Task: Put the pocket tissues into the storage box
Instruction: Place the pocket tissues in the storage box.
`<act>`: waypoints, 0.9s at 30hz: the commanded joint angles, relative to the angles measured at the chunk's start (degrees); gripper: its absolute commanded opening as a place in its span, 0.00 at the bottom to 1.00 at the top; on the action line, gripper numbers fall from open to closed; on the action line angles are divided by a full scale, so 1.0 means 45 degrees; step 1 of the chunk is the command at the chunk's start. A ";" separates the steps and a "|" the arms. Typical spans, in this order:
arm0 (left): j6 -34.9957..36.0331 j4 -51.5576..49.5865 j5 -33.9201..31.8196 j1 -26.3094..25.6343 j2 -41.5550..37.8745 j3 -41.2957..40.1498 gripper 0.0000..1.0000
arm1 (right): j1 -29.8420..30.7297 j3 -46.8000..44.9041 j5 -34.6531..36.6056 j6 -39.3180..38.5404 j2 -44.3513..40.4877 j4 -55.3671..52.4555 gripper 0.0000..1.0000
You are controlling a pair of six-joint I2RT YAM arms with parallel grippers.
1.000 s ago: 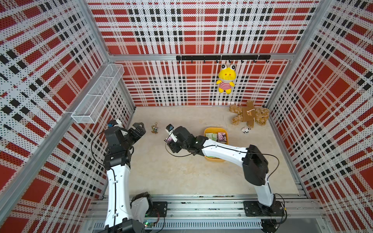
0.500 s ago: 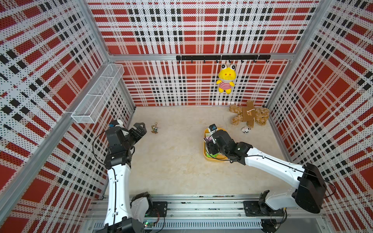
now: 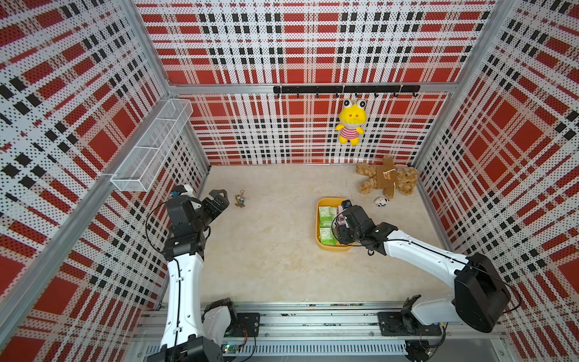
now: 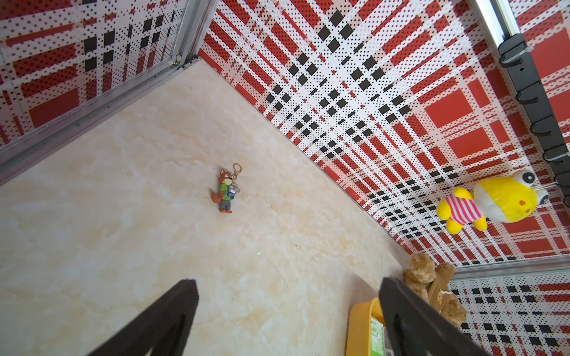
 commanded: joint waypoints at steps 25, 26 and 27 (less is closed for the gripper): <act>0.0031 0.0505 -0.0155 -0.0086 0.0127 -0.0509 0.99 | -0.0079 0.2383 0.0406 -0.0317 0.0070 -0.1207 1.00; 0.0012 0.0511 -0.0155 -0.0083 0.0108 -0.0519 0.99 | -0.0079 0.2336 0.0379 -0.0265 0.0067 -0.1245 1.00; 0.0002 0.0506 -0.0155 -0.0083 0.0105 -0.0528 0.99 | -0.0079 0.2263 0.0297 -0.0180 0.0082 -0.1288 1.00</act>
